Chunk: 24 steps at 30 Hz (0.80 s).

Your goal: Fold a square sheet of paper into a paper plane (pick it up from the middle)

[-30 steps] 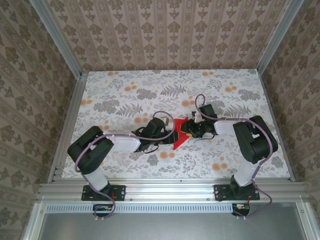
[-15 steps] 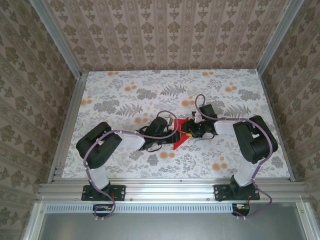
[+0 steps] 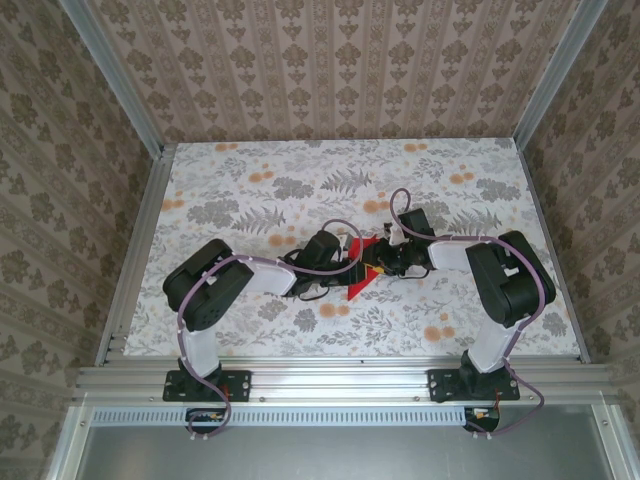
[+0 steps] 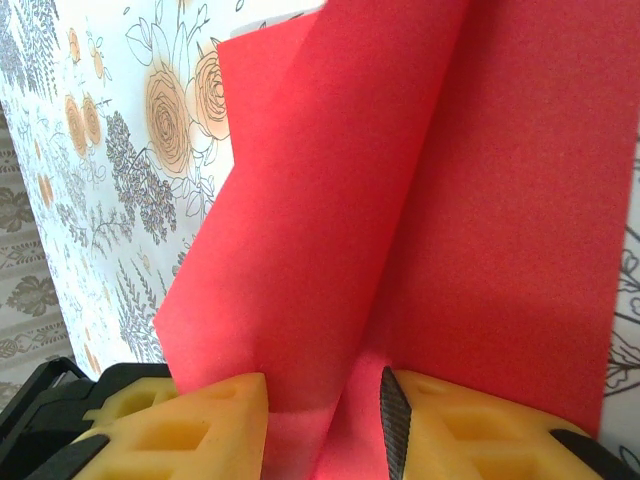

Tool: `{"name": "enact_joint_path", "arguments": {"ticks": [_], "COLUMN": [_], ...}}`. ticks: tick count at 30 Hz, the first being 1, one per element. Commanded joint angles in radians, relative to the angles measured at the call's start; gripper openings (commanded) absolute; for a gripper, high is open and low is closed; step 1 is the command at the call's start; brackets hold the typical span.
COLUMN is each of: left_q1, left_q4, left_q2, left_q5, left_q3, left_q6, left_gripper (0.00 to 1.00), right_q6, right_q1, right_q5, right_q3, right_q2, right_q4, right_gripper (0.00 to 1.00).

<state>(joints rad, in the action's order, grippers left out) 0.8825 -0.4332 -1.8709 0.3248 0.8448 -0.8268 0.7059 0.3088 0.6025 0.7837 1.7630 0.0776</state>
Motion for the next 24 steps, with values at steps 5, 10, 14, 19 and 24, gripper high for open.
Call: {"name": "enact_joint_path", "arguments": {"ticks": [5,10,14,19,24], "left_q1": [-0.004,-0.008,-0.011,-0.022,-0.036], "left_q4": [-0.037,0.004,0.031,0.036,0.050], "left_q2": [-0.002,0.040,0.100,0.165,0.210], "left_q5": [0.041,0.007,-0.010,-0.040,-0.114], "left_q3": [-0.004,-0.019,-0.042,-0.093,-0.145], "left_q6": [0.025,0.035,0.053,0.047,0.012], "left_gripper": [0.28,0.33,0.39,0.40,0.39], "right_q6": [-0.014,-0.019,-0.026,-0.038,-0.043], "right_q1": [0.006,0.006,0.008,0.016,0.031], "right_q5": [-0.095,-0.108,-0.122,-0.164,-0.214], "right_q3": [-0.024,-0.020,-0.015,-0.003,0.014], "right_q2": [0.068,0.071,0.075,0.083,0.091], "right_q4": [-0.078,-0.092,-0.109,-0.149,-0.187], "right_gripper": [0.38,0.38,0.38,0.38,0.38]}}
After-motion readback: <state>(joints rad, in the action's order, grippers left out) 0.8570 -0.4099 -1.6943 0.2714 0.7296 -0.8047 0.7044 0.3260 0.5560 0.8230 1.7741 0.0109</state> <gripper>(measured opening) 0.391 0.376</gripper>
